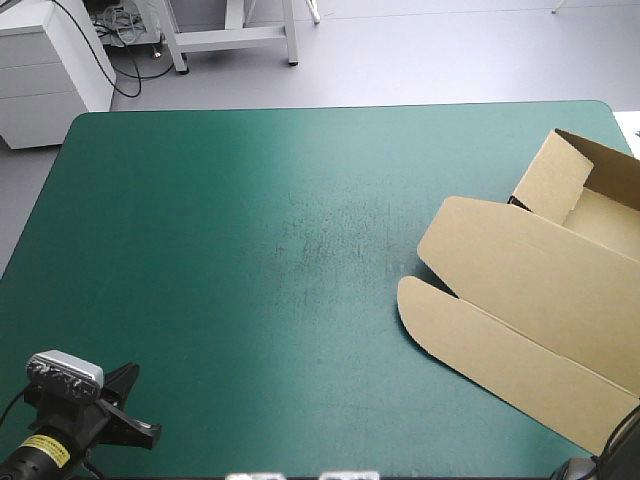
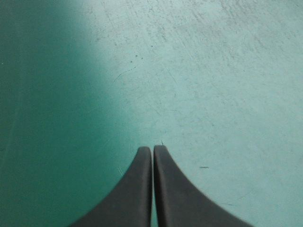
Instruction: Fold the box
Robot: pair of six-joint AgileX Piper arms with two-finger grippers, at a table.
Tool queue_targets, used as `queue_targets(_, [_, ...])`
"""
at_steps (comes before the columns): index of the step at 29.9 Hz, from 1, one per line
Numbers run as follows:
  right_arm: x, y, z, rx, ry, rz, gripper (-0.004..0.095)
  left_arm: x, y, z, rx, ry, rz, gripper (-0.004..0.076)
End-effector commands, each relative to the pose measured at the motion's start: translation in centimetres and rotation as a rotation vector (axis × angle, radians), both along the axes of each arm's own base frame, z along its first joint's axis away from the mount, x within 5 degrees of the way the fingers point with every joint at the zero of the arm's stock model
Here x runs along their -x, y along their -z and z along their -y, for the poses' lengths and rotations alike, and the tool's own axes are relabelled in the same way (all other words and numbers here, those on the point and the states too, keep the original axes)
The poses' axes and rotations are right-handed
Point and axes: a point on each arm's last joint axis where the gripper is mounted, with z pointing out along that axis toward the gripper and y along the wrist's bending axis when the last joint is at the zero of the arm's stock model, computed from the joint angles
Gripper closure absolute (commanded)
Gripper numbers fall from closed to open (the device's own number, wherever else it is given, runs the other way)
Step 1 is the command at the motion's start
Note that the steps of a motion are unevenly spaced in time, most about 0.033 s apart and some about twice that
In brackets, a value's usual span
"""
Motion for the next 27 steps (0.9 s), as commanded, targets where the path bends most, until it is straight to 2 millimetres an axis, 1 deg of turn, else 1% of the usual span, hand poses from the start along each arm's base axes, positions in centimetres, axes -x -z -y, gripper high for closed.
queue_targets(1, [1.0, -3.3, -0.3, 0.053, 0.017, 0.052, 0.0380, -0.3, -1.1, 0.1, 0.026, 0.006, 0.071, 0.0732])
queue_targets(5, [0.9, -3.3, -0.4, 0.045, 0.023, 0.059, 0.0380, -0.3, -1.1, 0.1, 0.026, 0.006, 0.071, 0.0732])
queue_targets(8, [0.9, -3.4, -0.5, 0.027, 0.059, 0.078, 0.0380, -0.3, -1.1, 0.1, 0.026, 0.006, 0.071, 0.0732])
queue_targets(10, [0.9, -3.8, -0.7, 0.015, 0.057, 0.098, 0.0378, -0.3, -1.1, 0.1, 0.026, 0.006, 0.071, 0.0732])
queue_targets(12, [1.2, -4.7, -1.1, 0.009, 0.055, 0.130, 0.0378, -0.3, -1.1, 0.1, 0.026, 0.006, 0.071, 0.0732])
queue_targets(15, [1.8, -6.9, -2.1, 0.010, 0.047, 0.188, 0.0378, -0.3, -1.1, 0.1, 0.026, 0.006, 0.071, 0.0732])
queue_targets(20, [4.5, -12.2, -4.3, 0.074, 0.038, 0.301, 0.0378, -0.3, -1.1, 0.1, 0.026, 0.006, 0.071, 0.0732])
queue_targets(23, [6.3, -15.5, -6.3, 0.076, 0.006, 0.401, 0.0378, -0.3, -1.1, 0.1, 0.026, 0.006, 0.071, 0.0732])
queue_targets(25, [7.5, -17.5, -8.0, 0.069, -0.029, 0.473, 0.0378, -0.3, -1.1, 0.1, 0.026, 0.006, 0.071, 0.0732])
queue_targets(27, [8.8, -19.8, -10.3, 0.083, -0.068, 0.539, 0.0379, -0.3, -1.1, 0.1, 0.026, 0.006, 0.071, 0.0732])
